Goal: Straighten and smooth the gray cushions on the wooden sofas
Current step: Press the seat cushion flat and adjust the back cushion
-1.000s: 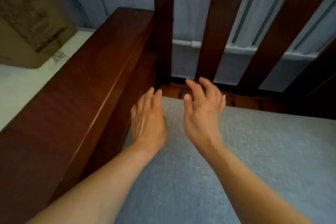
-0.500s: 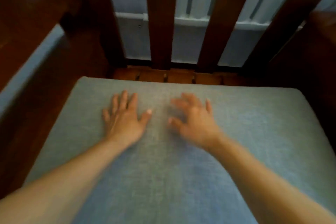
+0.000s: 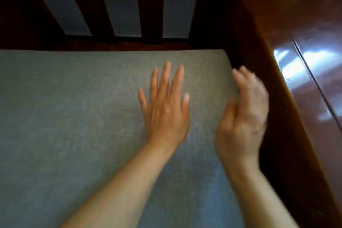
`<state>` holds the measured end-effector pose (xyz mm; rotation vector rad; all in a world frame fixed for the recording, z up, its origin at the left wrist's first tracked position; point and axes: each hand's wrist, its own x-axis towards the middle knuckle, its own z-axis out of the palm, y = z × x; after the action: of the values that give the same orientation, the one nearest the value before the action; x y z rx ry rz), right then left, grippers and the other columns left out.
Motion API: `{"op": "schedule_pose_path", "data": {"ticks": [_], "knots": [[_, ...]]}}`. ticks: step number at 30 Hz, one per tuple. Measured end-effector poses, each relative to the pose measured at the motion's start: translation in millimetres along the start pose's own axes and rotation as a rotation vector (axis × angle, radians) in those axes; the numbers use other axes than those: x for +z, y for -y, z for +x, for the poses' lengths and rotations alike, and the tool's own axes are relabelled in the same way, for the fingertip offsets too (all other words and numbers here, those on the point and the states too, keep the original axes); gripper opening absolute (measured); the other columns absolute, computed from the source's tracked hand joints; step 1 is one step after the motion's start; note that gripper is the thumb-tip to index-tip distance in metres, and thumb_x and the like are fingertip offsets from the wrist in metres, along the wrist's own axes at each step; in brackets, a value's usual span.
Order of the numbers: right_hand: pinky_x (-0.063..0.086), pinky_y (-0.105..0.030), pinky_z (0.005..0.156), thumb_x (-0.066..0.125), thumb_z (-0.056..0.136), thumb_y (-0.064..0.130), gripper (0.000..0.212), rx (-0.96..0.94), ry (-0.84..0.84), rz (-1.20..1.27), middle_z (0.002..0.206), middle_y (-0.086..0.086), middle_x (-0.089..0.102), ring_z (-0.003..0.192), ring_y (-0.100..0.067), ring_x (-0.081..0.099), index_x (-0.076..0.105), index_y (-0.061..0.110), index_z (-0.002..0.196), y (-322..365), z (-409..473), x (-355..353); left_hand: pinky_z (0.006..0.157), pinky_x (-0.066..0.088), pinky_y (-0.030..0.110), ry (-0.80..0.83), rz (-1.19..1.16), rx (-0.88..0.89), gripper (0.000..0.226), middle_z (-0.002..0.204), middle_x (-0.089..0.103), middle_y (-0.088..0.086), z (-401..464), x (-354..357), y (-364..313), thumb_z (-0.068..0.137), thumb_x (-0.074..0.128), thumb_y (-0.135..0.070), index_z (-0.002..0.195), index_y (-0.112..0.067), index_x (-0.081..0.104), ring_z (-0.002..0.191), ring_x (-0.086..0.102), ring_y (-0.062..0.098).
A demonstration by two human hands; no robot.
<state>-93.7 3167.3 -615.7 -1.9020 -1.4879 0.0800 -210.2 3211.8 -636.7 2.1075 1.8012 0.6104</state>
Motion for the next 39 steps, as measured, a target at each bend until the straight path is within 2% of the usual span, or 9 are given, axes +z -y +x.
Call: {"op": "schedule_pose_path", "data": {"ticks": [4, 9, 14, 16, 20, 25, 31, 36, 39], "knots": [[0.008, -0.050, 0.118, 0.035, 0.097, 0.038, 0.058, 0.094, 0.519, -0.334, 0.161, -0.008, 0.007, 0.147, -0.028, 0.004, 0.022, 0.023, 0.151, -9, -52, 10, 0.108, 0.021, 0.060, 0.228, 0.216, -0.028, 0.062, 0.156, 0.027, 0.001, -56, 10, 31, 0.089, 0.028, -0.049, 0.147, -0.028, 0.035, 0.144, 0.023, 0.025], [0.001, -0.042, 0.118, 0.046, 0.091, 0.033, 0.056, -0.040, 0.099, -0.023, 0.156, -0.009, 0.027, 0.146, -0.028, 0.018, 0.038, 0.017, 0.144, 61, -49, -3, 0.104, 0.011, 0.070, -0.116, 0.244, -0.300, 0.063, 0.157, 0.022, 0.009, -91, -84, 124, 0.092, 0.027, -0.048, 0.148, -0.019, 0.032, 0.144, 0.020, 0.031], [-0.002, -0.052, 0.115, 0.041, 0.092, 0.047, 0.068, -0.226, 0.761, -0.299, 0.160, -0.017, 0.002, 0.147, -0.035, 0.000, 0.021, 0.019, 0.151, 116, -101, 70, 0.111, 0.014, 0.061, 0.226, 0.342, -0.391, 0.080, 0.160, 0.011, 0.003, -136, -103, 187, 0.081, 0.014, -0.064, 0.151, -0.027, 0.024, 0.147, 0.010, 0.024], [-0.011, -0.048, 0.115, 0.042, 0.096, 0.035, 0.064, -0.282, 0.598, -0.094, 0.160, -0.015, -0.007, 0.146, -0.031, -0.012, 0.016, 0.019, 0.152, 171, -82, 71, 0.112, 0.009, 0.058, 0.045, 0.238, -0.388, 0.074, 0.160, 0.009, 0.002, -119, -131, 187, 0.085, 0.021, -0.057, 0.152, -0.027, 0.020, 0.147, 0.008, 0.021], [0.002, -0.050, 0.117, 0.048, 0.089, 0.026, 0.054, -0.328, 0.132, 0.252, 0.157, -0.010, 0.025, 0.147, -0.029, 0.013, 0.043, 0.017, 0.142, 248, -109, 82, 0.113, 0.005, 0.049, -0.308, 0.136, -0.396, 0.061, 0.160, 0.011, -0.001, -155, -182, 231, 0.094, 0.028, -0.044, 0.152, -0.027, 0.016, 0.147, 0.008, 0.017], [0.001, -0.056, 0.116, 0.031, 0.089, 0.060, 0.071, -0.446, 0.668, -0.210, 0.160, -0.004, 0.015, 0.147, -0.029, 0.007, 0.025, 0.026, 0.151, 233, -199, 154, 0.109, 0.020, 0.062, 0.179, 0.299, -0.389, 0.072, 0.159, 0.018, 0.002, -237, -161, 293, 0.086, 0.023, -0.059, 0.151, -0.028, 0.024, 0.145, 0.018, 0.026], [0.005, -0.048, 0.118, 0.046, 0.097, 0.035, 0.064, -0.180, 0.873, -0.192, 0.161, -0.007, -0.001, 0.147, -0.027, -0.001, 0.017, 0.023, 0.152, 279, -206, 123, 0.118, 0.008, 0.046, 0.259, 0.049, -0.385, 0.060, 0.161, -0.003, -0.003, -237, -201, 293, 0.100, 0.040, -0.032, 0.153, -0.027, 0.012, 0.147, -0.002, 0.015], [0.010, -0.046, 0.118, 0.044, 0.094, 0.023, 0.049, -0.059, 0.371, 0.131, 0.157, -0.009, 0.023, 0.145, -0.026, 0.017, 0.040, 0.017, 0.143, 298, -294, 67, 0.112, 0.011, 0.053, -0.182, 0.004, -0.377, 0.053, 0.157, 0.023, 0.003, -324, -218, 286, 0.096, 0.041, -0.018, 0.148, -0.019, 0.030, 0.145, 0.020, 0.021], [0.010, -0.055, 0.114, 0.035, 0.091, 0.050, 0.061, -0.309, 0.605, -0.147, 0.158, -0.004, 0.021, 0.146, -0.028, 0.013, 0.033, 0.025, 0.148, 261, -376, 64, 0.105, 0.024, 0.068, 0.093, 0.211, -0.322, 0.062, 0.157, 0.024, 0.005, -381, -183, 284, 0.089, 0.031, -0.044, 0.148, -0.025, 0.027, 0.143, 0.023, 0.031]]}}
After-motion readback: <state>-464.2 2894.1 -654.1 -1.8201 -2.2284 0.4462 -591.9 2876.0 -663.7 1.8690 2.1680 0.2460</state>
